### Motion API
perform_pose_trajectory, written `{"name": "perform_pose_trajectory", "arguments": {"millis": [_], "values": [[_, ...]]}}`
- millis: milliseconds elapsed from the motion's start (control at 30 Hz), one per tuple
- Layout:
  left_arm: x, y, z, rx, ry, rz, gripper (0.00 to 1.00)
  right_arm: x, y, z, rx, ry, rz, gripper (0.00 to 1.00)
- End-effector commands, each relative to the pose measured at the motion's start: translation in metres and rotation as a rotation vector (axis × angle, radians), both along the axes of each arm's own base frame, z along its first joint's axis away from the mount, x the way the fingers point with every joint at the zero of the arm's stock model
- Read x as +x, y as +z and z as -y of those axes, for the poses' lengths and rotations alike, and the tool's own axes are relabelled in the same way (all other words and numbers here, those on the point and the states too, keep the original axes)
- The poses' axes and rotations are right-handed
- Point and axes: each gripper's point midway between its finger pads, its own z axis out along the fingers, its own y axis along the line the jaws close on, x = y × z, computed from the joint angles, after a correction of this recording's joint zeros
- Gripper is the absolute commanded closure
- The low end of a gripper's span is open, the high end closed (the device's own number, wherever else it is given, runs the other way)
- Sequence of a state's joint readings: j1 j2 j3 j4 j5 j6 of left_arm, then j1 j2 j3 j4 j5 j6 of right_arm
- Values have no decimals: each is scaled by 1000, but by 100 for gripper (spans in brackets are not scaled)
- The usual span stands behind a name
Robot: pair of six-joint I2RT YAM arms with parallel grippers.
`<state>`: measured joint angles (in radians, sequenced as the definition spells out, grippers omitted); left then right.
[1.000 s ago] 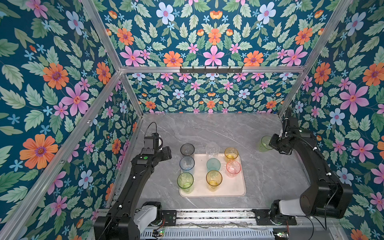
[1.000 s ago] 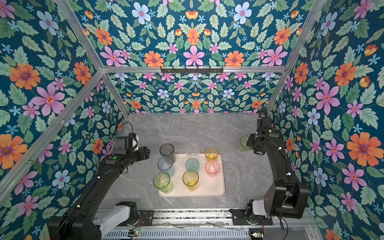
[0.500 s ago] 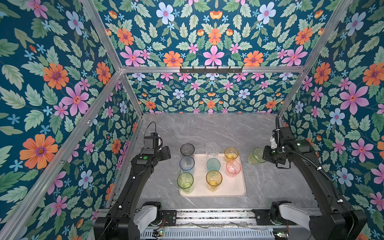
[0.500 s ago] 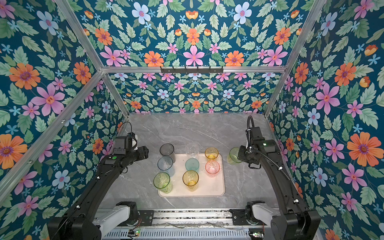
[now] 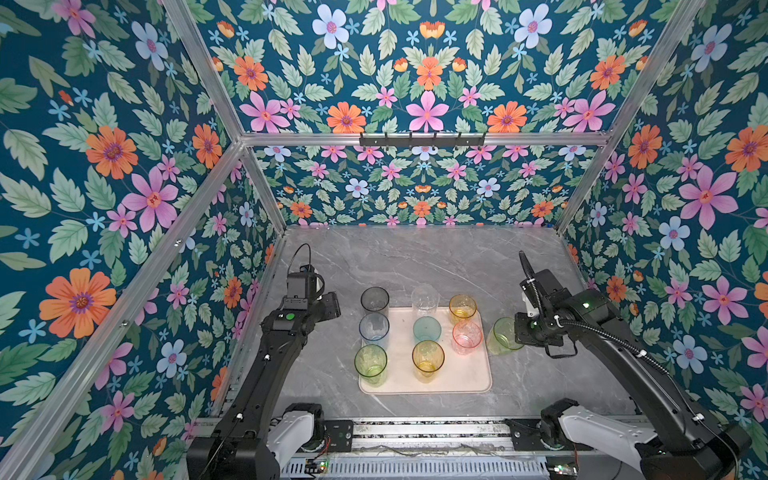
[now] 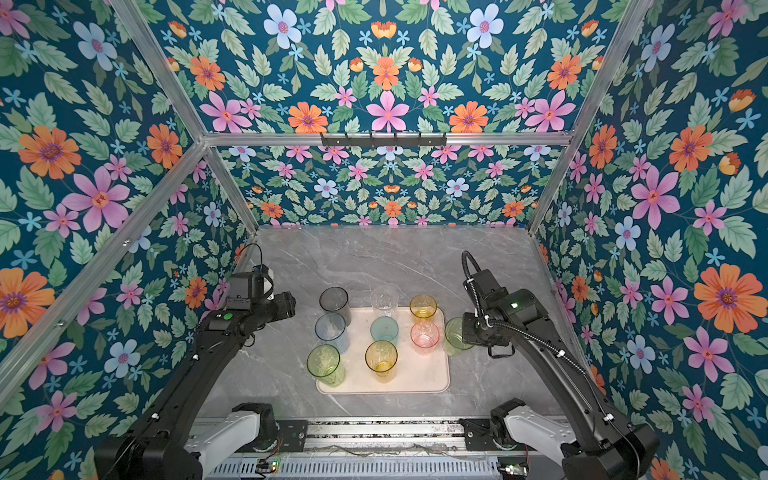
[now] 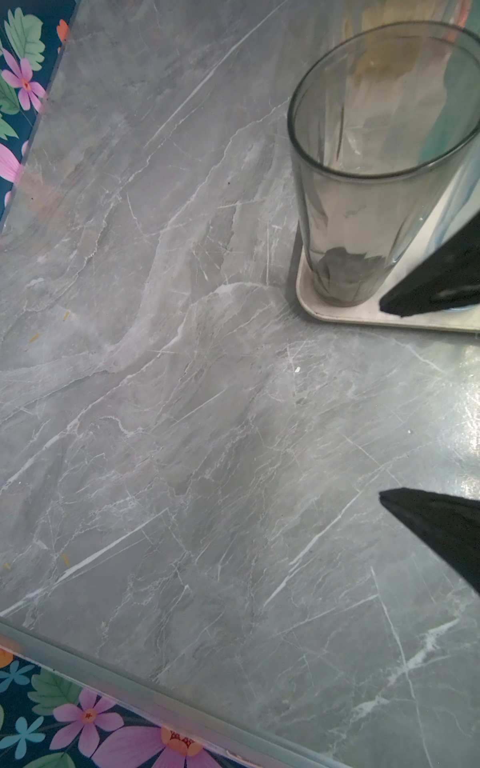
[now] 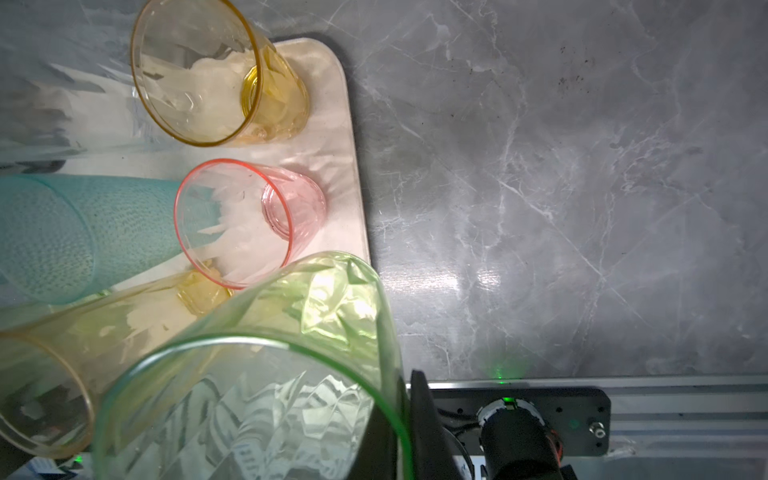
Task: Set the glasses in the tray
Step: 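Lift the green glass with the right gripper and carry it toward the tray, then lower the green glass onto the tray corner beside the yellow glass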
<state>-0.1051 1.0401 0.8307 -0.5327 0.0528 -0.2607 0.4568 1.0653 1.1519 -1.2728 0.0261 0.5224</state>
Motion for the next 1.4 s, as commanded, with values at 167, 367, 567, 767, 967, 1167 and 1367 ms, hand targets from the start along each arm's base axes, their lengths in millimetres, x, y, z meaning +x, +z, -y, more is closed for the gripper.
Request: {"name": "perform_pose_trajectory", "arguments": {"millis": [167, 367, 567, 767, 967, 1167, 1367], "values": [[1, 5, -3, 17, 8, 18, 31, -30, -8, -2, -4, -20, -14, 100], [1, 5, -3, 15, 8, 18, 31, -46, -13, -1, -13, -26, -33, 100], [0, 7, -3, 12, 9, 23, 31, -51, -26, -4, -19, -48, -47, 100], [-1, 6, -3, 13, 10, 22, 31, -48, -43, -17, -8, -57, -40, 100], [0, 6, -3, 13, 11, 21, 31, -41, -57, -29, -8, -65, -31, 100], [0, 6, -3, 12, 7, 22, 31, -33, -64, -39, -12, -52, 11, 100], [-1, 5, -3, 12, 4, 20, 31, -30, -80, -50, -9, -40, -6, 100]]}}
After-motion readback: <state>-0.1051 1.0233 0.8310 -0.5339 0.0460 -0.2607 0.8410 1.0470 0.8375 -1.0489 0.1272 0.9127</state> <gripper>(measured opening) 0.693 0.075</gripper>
